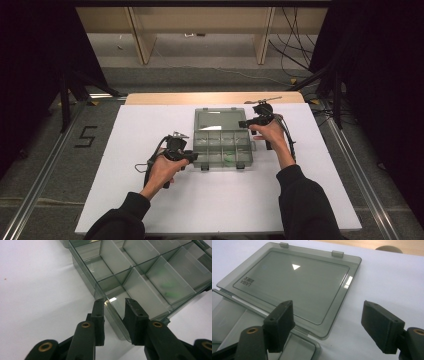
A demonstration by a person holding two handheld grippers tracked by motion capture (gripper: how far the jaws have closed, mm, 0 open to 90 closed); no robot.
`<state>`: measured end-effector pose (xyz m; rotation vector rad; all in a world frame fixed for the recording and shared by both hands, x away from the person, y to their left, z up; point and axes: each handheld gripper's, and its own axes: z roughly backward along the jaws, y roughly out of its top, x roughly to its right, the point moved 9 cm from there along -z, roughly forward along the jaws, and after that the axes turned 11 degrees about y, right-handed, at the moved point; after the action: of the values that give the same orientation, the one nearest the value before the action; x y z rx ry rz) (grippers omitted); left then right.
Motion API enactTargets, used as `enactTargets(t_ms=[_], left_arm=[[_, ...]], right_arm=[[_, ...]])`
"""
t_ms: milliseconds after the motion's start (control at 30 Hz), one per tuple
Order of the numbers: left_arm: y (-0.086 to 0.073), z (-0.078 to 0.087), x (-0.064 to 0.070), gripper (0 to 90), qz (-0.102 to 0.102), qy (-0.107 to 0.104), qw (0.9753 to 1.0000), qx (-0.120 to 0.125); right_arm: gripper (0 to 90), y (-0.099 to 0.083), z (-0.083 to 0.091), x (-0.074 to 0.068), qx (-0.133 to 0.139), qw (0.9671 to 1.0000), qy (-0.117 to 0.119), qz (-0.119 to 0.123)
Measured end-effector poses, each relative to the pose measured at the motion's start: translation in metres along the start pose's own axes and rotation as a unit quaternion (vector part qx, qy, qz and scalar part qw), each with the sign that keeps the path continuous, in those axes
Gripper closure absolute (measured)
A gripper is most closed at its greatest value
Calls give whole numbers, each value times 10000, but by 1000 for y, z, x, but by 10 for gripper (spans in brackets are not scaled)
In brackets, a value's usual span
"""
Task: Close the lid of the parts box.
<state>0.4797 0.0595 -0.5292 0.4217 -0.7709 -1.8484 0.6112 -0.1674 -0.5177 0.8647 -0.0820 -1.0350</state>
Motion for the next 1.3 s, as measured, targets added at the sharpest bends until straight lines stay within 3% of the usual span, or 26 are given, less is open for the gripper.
enactTargets(t_ms=[67,100,167,200,233,267,400,467,533,667,733,767,900,1133,1167,1200,1233,1267,1300], left_arm=[[0,0,0,700,2,-1,10000,0],[0,0,0,700,2,-2,10000,1],[0,0,0,702,1,-5,10000,1],[0,0,0,702,1,-3,10000,3],[0,0,0,703,-1,3,10000,3],[0,0,0,704,-6,6,10000,2],[0,0,0,703,-10,-2,10000,2],[0,0,0,703,-17,-1,10000,0],[-1,1,0,703,-76,16,10000,-38],[0,0,0,702,-92,35,9999,48],[0,0,0,702,-104,35,9999,43],[-1,1,0,702,-157,6,9999,-50],[0,0,0,702,-132,32,9999,50],[0,0,0,701,-143,20,9999,49],[0,0,0,701,-150,21,9999,48],[0,0,0,701,-156,20,9999,48],[0,0,0,701,-156,20,9999,48],[-1,1,0,701,-185,-12,9998,-28],[-1,1,0,701,-190,-11,9998,-29]], right_arm=[[271,0,-1,3,-29,9999,-30,112],[274,-1,-1,2,-103,9999,-54,-22],[277,1,-4,3,-2,10000,-29,42],[277,3,-7,1,106,9999,-25,-38],[279,2,-6,2,0,10000,-17,57],[281,2,-7,1,-34,9999,-25,-92],[281,0,-10,3,-34,9998,-83,-160],[281,-2,-10,5,-161,9996,-125,-211],[292,-4,-13,5,-157,9988,-109,-451],[310,-4,-14,4,-151,9982,-101,-573],[312,-3,-14,5,-105,9987,-60,-488],[317,-2,-14,5,-92,9984,-47,-557],[321,-3,-15,3,-162,9976,-15,-668],[338,3,-14,4,-243,9985,-37,-497],[338,3,-13,0,-326,9966,-48,-753],[338,5,-15,4,-242,9986,-23,-473],[338,5,-15,4,-242,9986,-23,-473],[339,2,-13,-1,-427,9958,19,-815],[339,3,-15,1,-347,9972,14,-669]])
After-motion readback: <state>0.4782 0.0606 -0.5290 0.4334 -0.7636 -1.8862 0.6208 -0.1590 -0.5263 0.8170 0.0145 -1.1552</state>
